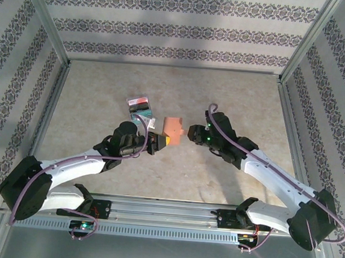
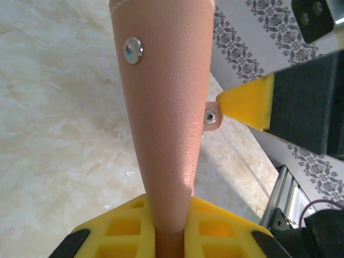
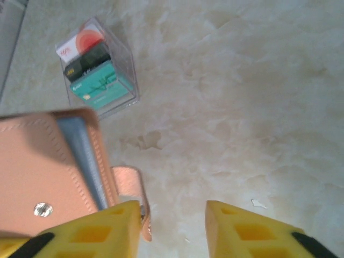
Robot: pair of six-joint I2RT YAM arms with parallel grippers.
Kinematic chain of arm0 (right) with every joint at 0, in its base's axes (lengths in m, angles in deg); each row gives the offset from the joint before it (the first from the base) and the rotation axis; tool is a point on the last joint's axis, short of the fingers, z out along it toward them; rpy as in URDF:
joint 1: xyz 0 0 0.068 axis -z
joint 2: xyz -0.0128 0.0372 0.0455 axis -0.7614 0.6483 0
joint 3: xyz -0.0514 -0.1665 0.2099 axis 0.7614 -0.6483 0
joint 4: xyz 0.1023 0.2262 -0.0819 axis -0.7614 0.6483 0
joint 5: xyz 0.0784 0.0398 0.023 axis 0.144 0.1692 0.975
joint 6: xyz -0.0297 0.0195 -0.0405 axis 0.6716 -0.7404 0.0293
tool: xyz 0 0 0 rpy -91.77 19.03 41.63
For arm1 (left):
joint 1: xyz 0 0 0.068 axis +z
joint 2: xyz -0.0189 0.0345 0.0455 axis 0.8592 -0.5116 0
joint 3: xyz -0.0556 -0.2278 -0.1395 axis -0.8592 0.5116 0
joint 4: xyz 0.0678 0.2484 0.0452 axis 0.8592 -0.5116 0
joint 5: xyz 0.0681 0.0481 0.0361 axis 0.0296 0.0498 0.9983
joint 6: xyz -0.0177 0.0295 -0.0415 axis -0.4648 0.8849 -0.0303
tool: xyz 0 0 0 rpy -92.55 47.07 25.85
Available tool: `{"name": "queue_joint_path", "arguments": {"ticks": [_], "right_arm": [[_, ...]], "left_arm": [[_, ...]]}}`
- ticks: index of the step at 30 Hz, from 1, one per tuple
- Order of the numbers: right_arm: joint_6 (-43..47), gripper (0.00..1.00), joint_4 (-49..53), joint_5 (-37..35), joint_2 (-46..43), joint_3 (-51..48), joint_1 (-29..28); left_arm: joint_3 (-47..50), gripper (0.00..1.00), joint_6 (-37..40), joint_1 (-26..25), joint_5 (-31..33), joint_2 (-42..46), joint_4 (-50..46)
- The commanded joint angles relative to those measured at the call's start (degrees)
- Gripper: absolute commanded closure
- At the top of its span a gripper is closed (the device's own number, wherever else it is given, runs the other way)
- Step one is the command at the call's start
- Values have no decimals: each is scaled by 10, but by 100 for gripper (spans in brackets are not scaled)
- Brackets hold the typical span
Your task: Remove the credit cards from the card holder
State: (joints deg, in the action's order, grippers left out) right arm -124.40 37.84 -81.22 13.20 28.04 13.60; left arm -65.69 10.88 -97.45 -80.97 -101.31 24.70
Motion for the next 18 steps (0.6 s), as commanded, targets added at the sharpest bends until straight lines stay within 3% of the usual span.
{"name": "queue_joint_path", "arguments": {"ticks": [1,5,7,10,14,18], "right_arm": [[18,53,-28,55,-29,-24,24],[18,41,-89,127,-49,-50,51],[12,30,-176,198,-63,-82,63],[9,22,-240,249,-63,-99,63],[8,17,-287,287,-51,-106,58],[11,20,-295,296,-30,-100,49]], "left_arm": [[-10,100,27,11,-32,23,-12],[-13,100,28,18,-49,32,-14],[-10,100,20,27,-71,37,2],[-11,100,15,36,-81,41,5],[-13,100,6,44,-93,43,14],[-10,100,-8,52,-122,41,41]]}}
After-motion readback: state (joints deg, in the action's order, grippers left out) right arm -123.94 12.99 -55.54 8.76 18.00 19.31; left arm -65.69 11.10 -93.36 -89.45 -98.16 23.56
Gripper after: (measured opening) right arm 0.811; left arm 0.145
